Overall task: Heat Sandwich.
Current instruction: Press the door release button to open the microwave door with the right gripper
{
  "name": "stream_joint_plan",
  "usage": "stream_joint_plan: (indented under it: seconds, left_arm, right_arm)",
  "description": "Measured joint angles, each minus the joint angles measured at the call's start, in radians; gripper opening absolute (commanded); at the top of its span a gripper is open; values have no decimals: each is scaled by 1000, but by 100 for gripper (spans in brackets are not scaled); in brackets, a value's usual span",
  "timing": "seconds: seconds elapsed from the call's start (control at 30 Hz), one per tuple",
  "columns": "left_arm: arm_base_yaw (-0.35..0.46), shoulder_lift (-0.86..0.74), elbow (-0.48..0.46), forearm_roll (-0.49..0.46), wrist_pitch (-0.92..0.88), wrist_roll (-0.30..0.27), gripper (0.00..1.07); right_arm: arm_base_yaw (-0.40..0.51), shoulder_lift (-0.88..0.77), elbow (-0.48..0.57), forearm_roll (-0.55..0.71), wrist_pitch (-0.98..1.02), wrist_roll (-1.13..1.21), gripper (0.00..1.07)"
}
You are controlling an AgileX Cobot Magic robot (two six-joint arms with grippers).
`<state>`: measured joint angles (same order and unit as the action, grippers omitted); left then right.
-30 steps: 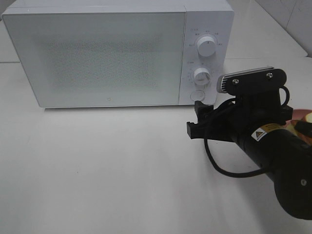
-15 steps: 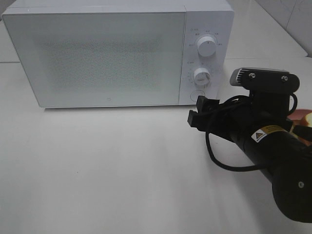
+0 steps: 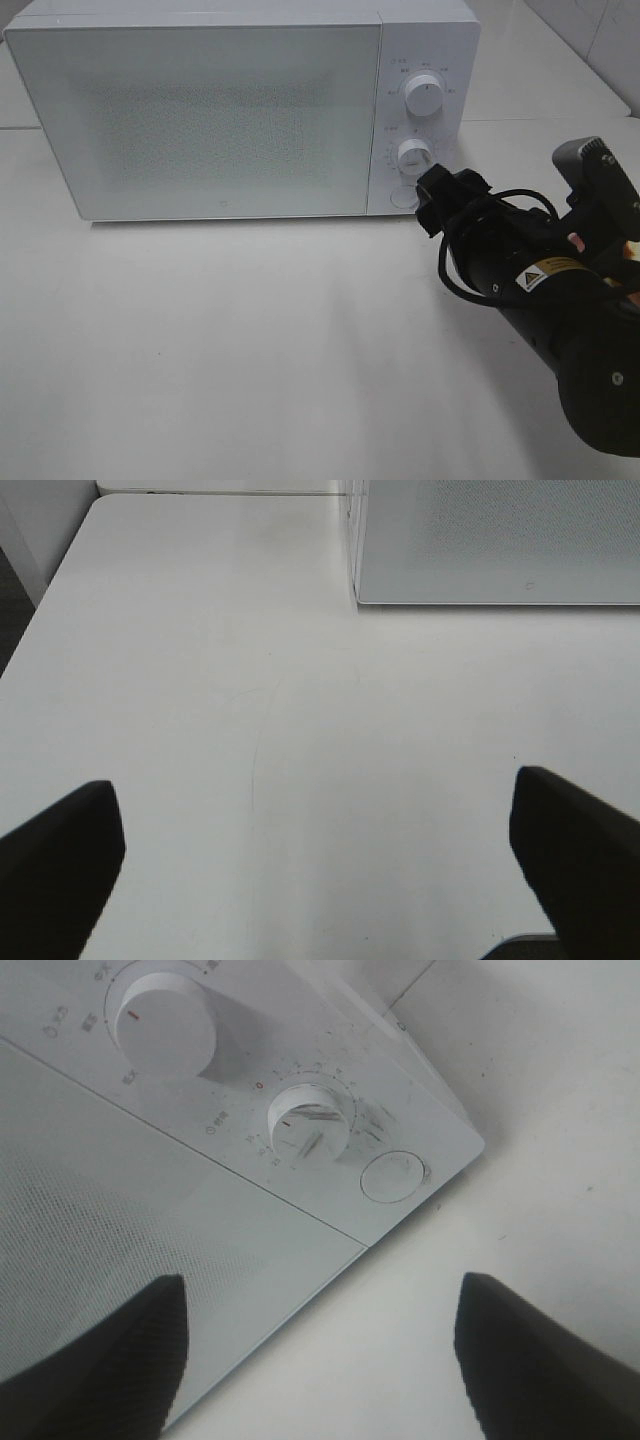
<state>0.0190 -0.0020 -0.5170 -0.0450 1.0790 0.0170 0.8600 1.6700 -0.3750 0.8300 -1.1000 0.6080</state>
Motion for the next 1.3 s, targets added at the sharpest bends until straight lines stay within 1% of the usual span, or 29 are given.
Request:
stream_joint_plan:
  seconds: [0.03, 0.1, 0.2, 0.27, 0.33, 0.4, 0.47, 0.5, 0.53, 0.57, 0.63, 0.67, 0.7, 0.77, 0.8, 0.87, 0.9, 1.13, 1.27, 1.3]
  left_arm:
    - [0, 0, 0, 0, 0, 0, 100]
    - [0, 0, 0, 0, 0, 0, 100]
    - [0, 0, 0, 0, 0, 0, 100]
    - [0, 0, 0, 0, 0, 0, 100]
    - [0, 0, 0, 0, 0, 0, 100]
    - [0, 0, 0, 0, 0, 0, 100]
    - [0, 0, 0, 0, 0, 0, 100]
    - [0, 0, 0, 0, 0, 0, 100]
    - [0, 0, 0, 0, 0, 0, 100]
    - [0, 0, 0, 0, 0, 0, 100]
    - [0, 0, 0, 0, 0, 0, 100]
    - [0, 0, 0, 0, 0, 0, 100]
    - [0, 0, 0, 0, 0, 0, 100]
    - [0, 0, 0, 0, 0, 0, 100]
    - [0, 0, 0, 0, 0, 0, 100]
    - [0, 0, 0, 0, 0, 0, 100]
    - [0, 0, 0, 0, 0, 0, 100]
    - [0, 0, 0, 0, 0, 0, 100]
    - [0, 0, 0, 0, 0, 0, 100]
    - [0, 0, 0, 0, 0, 0, 100]
  right_arm:
    - [0, 0, 0, 0, 0, 0, 71]
    - [0, 0, 0, 0, 1, 94, 69]
    - [0, 0, 0, 0, 1, 146, 67]
    - [0, 0, 0, 0, 6, 232, 62]
    - [0, 0, 0, 0, 9, 256, 60]
    - [0, 0, 0, 0, 10, 345, 56]
    - [0, 0, 0, 0, 10, 406, 47]
    - [0, 0, 0, 0, 10, 406, 47]
    - [0, 0, 0, 0, 10, 433, 43]
    - [0, 0, 0, 0, 10, 476, 33]
    - [0, 0, 0, 0, 10, 513, 24]
    - [0, 0, 0, 0, 10, 513, 24]
    - [0, 0, 0, 0, 10, 552, 16]
    - [0, 0, 0, 0, 10, 583, 9]
    - [0, 0, 0, 0, 10, 583, 9]
    - [0, 0, 0, 2, 10, 601, 2]
    - [0, 0, 0, 5, 10, 602, 0]
    - [-10, 0, 0, 37, 19, 605, 0]
    - [-65, 8, -21, 21, 53, 619, 0]
    - [-65, 8, -21, 21, 53, 619, 0]
